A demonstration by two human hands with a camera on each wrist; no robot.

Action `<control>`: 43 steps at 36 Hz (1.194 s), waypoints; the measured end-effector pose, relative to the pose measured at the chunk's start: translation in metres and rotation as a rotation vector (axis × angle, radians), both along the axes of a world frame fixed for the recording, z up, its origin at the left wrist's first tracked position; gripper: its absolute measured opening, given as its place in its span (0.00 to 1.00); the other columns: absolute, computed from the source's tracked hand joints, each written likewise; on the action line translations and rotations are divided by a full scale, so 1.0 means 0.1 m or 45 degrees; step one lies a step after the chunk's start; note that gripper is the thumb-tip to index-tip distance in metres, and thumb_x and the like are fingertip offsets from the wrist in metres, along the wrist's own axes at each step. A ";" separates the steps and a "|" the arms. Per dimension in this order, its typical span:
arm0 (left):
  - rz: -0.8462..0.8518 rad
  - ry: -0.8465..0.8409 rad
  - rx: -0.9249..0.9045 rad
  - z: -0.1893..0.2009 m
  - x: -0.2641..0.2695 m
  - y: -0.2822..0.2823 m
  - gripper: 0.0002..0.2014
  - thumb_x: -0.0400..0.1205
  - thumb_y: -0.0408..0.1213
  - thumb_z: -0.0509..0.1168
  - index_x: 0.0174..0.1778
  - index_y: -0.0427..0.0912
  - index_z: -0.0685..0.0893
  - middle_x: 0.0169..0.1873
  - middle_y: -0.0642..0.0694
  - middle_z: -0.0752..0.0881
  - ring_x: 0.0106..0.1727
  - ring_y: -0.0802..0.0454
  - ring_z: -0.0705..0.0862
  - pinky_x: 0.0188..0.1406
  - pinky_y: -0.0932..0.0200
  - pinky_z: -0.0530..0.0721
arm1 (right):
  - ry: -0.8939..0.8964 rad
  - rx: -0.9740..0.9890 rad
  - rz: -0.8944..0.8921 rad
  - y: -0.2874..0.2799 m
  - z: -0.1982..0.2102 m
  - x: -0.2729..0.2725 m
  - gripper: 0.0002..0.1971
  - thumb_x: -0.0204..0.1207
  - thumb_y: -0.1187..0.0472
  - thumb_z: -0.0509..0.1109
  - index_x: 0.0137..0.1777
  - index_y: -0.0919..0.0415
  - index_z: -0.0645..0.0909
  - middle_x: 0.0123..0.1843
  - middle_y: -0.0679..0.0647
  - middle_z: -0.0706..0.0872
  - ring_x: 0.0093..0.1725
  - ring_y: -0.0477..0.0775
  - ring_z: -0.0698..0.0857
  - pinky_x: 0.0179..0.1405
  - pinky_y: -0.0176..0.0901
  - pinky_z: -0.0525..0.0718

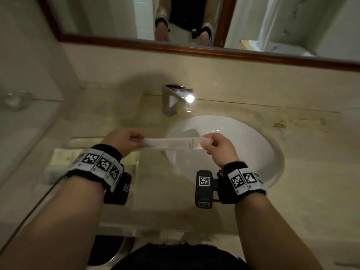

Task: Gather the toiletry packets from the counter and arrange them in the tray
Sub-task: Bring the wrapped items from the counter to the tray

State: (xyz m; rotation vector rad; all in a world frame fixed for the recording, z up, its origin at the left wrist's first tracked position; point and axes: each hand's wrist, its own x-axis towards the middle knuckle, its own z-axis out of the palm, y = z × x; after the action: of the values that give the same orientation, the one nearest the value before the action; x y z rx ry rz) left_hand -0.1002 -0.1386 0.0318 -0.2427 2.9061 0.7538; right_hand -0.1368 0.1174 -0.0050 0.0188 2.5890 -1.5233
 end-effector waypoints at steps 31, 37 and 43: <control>0.161 -0.210 -0.171 -0.30 0.95 -1.83 0.08 0.79 0.38 0.67 0.53 0.47 0.88 0.56 0.47 0.88 0.57 0.50 0.84 0.50 0.64 0.73 | -0.057 0.450 0.550 -1.84 -0.32 0.55 0.12 0.75 0.61 0.70 0.35 0.43 0.77 0.46 0.49 0.83 0.49 0.52 0.83 0.53 0.41 0.81; 0.167 -0.295 -0.166 -0.33 0.98 -1.87 0.09 0.79 0.38 0.67 0.54 0.46 0.87 0.56 0.46 0.88 0.58 0.49 0.84 0.55 0.62 0.77 | -0.056 0.569 0.633 -1.88 -0.39 0.59 0.18 0.73 0.62 0.71 0.28 0.40 0.72 0.38 0.42 0.80 0.45 0.48 0.82 0.48 0.38 0.80; 0.175 -0.288 -0.183 -0.33 0.98 -1.85 0.08 0.78 0.36 0.68 0.52 0.45 0.87 0.55 0.46 0.87 0.51 0.51 0.83 0.52 0.62 0.76 | -0.045 0.639 0.695 -1.86 -0.35 0.55 0.19 0.72 0.65 0.67 0.27 0.41 0.72 0.42 0.46 0.83 0.47 0.51 0.83 0.48 0.38 0.79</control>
State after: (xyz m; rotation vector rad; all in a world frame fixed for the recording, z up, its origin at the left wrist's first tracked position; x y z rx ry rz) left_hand -0.0020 -0.3241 -0.0015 -0.5120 2.7497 0.4984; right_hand -0.0815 -0.0684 -0.0403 -0.5497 2.5705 -0.6728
